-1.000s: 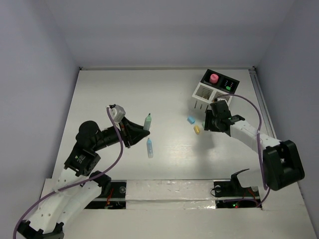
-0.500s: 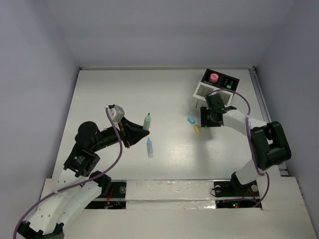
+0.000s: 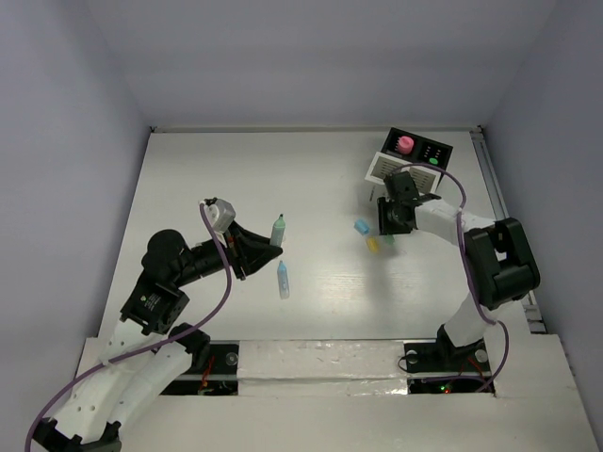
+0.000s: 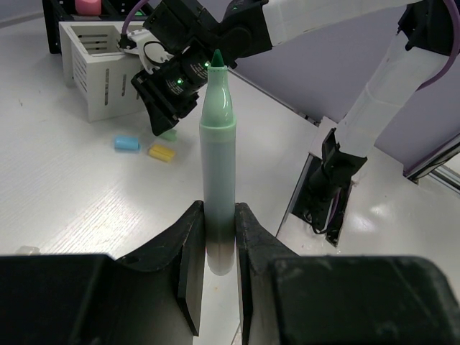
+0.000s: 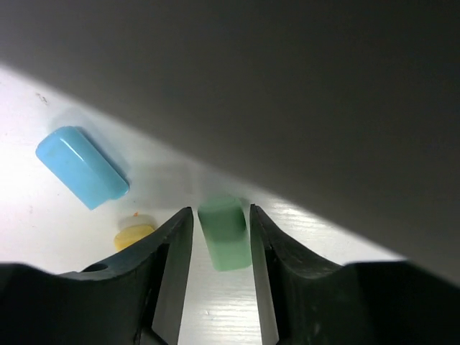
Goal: Sort the stationery into containers
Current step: Close the pen cap on the pen.
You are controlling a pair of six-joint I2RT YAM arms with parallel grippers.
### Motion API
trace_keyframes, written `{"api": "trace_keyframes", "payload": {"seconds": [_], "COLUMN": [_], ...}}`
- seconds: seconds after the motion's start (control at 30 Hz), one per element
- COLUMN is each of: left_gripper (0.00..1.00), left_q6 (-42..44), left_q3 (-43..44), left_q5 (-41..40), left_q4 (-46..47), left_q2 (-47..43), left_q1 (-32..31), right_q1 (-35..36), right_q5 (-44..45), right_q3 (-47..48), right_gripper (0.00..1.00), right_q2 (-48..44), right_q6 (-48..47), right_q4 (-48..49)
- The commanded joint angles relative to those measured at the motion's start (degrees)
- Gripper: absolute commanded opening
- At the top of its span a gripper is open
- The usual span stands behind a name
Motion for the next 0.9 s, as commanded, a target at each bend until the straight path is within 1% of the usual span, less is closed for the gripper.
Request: {"api": "trace_keyframes", "payload": {"seconds": [0.0, 0.03, 0.07, 0.13, 0.2, 0.23, 0.27, 0.37, 0.43, 0.47, 0.53, 0.63, 0.73, 0.8, 0.83, 0.87], "left_gripper": [0.0, 0.0, 0.0, 0.0, 0.0, 0.0, 0.0, 0.0, 0.0, 0.0, 0.0, 0.0, 0.0, 0.0, 0.0, 0.0], "left_q6": [0.0, 0.0, 0.0, 0.0, 0.1, 0.1, 0.1, 0.2, 0.2, 0.3, 0.3, 0.3, 0.4, 0.5, 0.5, 0.5], "left_q3": [-0.2, -0.3, -0.3, -0.3, -0.2, -0.2, -0.3, -0.3, -0.3, -0.4, -0.4, -0.4, -0.4, -0.3, -0.3, -0.3], "left_q5": [0.9, 0.8, 0.8, 0.5, 0.3, 0.1, 0.1, -0.3, -0.6, -0.7, -1.0, -1.0, -1.4, -1.5, -1.5, -1.5], "left_q4": [3.3, 3.3, 3.2, 3.2, 3.0, 2.9, 2.8, 2.6, 2.4, 2.3, 2.1, 2.1, 2.0, 1.9, 1.9, 2.0], "left_q2": [-0.2, -0.4, -0.5, -0.7, -0.7, -0.7, -0.7, -0.7, -1.0, -1.2, -1.2, -1.4, -1.7, -2.0, -2.1, -2.1], "left_q1": [0.2, 0.2, 0.2, 0.2, 0.2, 0.2, 0.2, 0.2, 0.2, 0.2, 0.2, 0.2, 0.2, 0.2, 0.2, 0.2], "right_q1": [-0.2, -0.2, -0.2, 0.4, 0.9, 0.9, 0.9, 1.4, 1.4, 2.1, 2.1, 2.6, 2.6, 2.6, 2.6, 2.6], "right_q5": [-2.5, -2.2, -2.2, -1.8, -1.5, -1.3, -1.4, -1.6, -1.2, -0.9, 0.0, 0.7, 0.7, 0.7, 0.7, 0.7], "right_q3": [1.7, 1.8, 1.8, 1.8, 1.9, 2.0, 2.1, 2.2, 2.2, 2.2, 1.9, 1.5, 1.0, 0.7, 0.4, 0.2], "right_gripper": [0.42, 0.41, 0.36, 0.35, 0.4, 0.44, 0.51, 0.52, 0.5, 0.46, 0.4, 0.4, 0.47, 0.47, 0.45, 0.36], "right_q2": [1.7, 1.6, 1.4, 0.5, 0.2, 0.1, 0.1, 0.5, 1.1, 1.4, 1.5, 1.2, 1.1, 0.7, 0.6, 0.6], "right_q6": [0.3, 0.6, 1.0, 1.4, 1.8, 2.0, 2.2, 2.5, 2.8, 3.1, 3.5, 4.1, 4.4, 4.6, 4.7, 4.8], "right_q4": [-0.5, -0.6, -1.0, -1.3, -2.0, -2.3, -2.8, -3.8, -4.3, -4.7, -4.5, -4.5, -5.1, -5.2, -5.0, -4.6]}}
